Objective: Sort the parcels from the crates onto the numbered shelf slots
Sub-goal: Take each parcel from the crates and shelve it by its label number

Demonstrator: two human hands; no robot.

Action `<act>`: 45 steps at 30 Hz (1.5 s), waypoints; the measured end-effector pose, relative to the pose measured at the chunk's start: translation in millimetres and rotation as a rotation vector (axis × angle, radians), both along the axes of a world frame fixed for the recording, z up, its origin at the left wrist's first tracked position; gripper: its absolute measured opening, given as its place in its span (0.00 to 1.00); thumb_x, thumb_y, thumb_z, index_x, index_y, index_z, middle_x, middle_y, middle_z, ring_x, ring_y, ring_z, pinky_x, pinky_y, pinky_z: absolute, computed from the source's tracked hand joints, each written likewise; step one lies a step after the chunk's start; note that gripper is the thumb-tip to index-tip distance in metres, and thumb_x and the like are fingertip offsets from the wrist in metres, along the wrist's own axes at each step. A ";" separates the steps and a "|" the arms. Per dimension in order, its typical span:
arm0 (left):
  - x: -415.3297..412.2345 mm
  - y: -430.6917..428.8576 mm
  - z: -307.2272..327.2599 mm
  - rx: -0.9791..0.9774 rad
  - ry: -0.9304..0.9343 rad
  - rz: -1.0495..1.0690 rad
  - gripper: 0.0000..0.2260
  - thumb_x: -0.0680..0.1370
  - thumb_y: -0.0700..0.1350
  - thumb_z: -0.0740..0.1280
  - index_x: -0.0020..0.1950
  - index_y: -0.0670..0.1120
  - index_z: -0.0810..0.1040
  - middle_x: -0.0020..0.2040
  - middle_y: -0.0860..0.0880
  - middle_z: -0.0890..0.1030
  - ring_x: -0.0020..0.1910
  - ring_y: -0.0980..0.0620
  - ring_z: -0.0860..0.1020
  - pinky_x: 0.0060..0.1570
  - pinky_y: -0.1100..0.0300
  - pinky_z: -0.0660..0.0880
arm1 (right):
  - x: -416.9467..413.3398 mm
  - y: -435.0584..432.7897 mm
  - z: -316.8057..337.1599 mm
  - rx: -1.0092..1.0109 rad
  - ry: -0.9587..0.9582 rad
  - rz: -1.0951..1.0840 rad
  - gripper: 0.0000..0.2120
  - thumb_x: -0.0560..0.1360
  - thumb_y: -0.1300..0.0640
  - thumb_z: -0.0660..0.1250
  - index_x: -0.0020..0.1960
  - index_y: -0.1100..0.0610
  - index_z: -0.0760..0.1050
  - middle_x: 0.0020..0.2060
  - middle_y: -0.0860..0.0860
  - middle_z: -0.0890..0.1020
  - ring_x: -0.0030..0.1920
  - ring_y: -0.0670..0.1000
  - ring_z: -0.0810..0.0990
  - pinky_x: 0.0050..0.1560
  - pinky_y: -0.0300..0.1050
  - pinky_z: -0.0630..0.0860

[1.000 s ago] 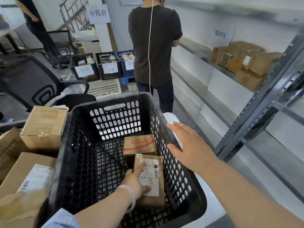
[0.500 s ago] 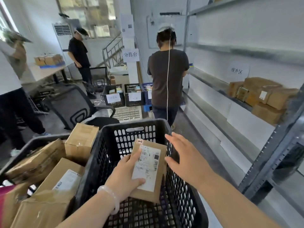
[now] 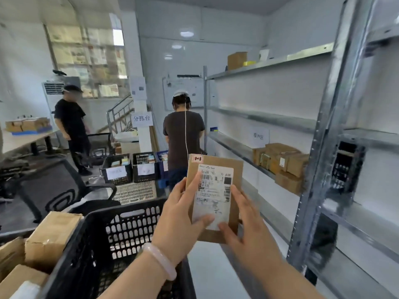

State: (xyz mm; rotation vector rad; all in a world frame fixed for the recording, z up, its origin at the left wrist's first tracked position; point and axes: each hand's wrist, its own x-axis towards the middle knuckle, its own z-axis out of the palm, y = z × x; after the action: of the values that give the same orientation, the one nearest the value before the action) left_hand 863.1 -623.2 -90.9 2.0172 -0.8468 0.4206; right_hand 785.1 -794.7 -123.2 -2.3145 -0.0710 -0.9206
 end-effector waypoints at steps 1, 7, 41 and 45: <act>-8.6 -19.9 3.1 -0.015 0.007 -0.037 0.45 0.72 0.50 0.76 0.71 0.78 0.48 0.75 0.60 0.58 0.74 0.54 0.61 0.69 0.47 0.70 | -14.3 -16.3 4.9 0.003 -0.008 -0.032 0.39 0.76 0.46 0.67 0.74 0.30 0.44 0.76 0.40 0.55 0.74 0.41 0.57 0.66 0.48 0.72; -64.7 -139.8 6.6 -0.101 0.027 -0.235 0.42 0.72 0.50 0.76 0.71 0.77 0.53 0.75 0.62 0.61 0.73 0.59 0.62 0.72 0.53 0.66 | -103.7 -114.0 20.6 -0.017 -0.056 -0.221 0.38 0.75 0.50 0.69 0.76 0.37 0.50 0.76 0.39 0.55 0.74 0.39 0.55 0.66 0.53 0.72; -145.4 -503.0 9.0 -0.214 0.129 -0.833 0.38 0.72 0.51 0.75 0.71 0.76 0.56 0.72 0.64 0.61 0.71 0.66 0.61 0.69 0.57 0.68 | -241.4 -388.9 34.5 -0.004 -0.026 -0.781 0.39 0.74 0.47 0.70 0.73 0.29 0.47 0.73 0.28 0.51 0.71 0.30 0.51 0.69 0.49 0.69; -104.2 -526.3 19.2 -0.250 0.117 -0.870 0.38 0.73 0.48 0.75 0.70 0.76 0.57 0.72 0.64 0.62 0.69 0.70 0.61 0.66 0.65 0.66 | -203.2 -411.8 43.5 -0.067 0.005 -0.813 0.39 0.74 0.43 0.68 0.72 0.28 0.44 0.72 0.25 0.47 0.68 0.25 0.48 0.68 0.41 0.63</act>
State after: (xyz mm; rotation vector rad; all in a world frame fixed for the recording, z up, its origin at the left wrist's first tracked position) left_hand 758.9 -1149.5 -71.7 1.2657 -1.4046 -0.0890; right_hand 581.9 -1206.5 -79.7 -2.4170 0.9109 -1.2944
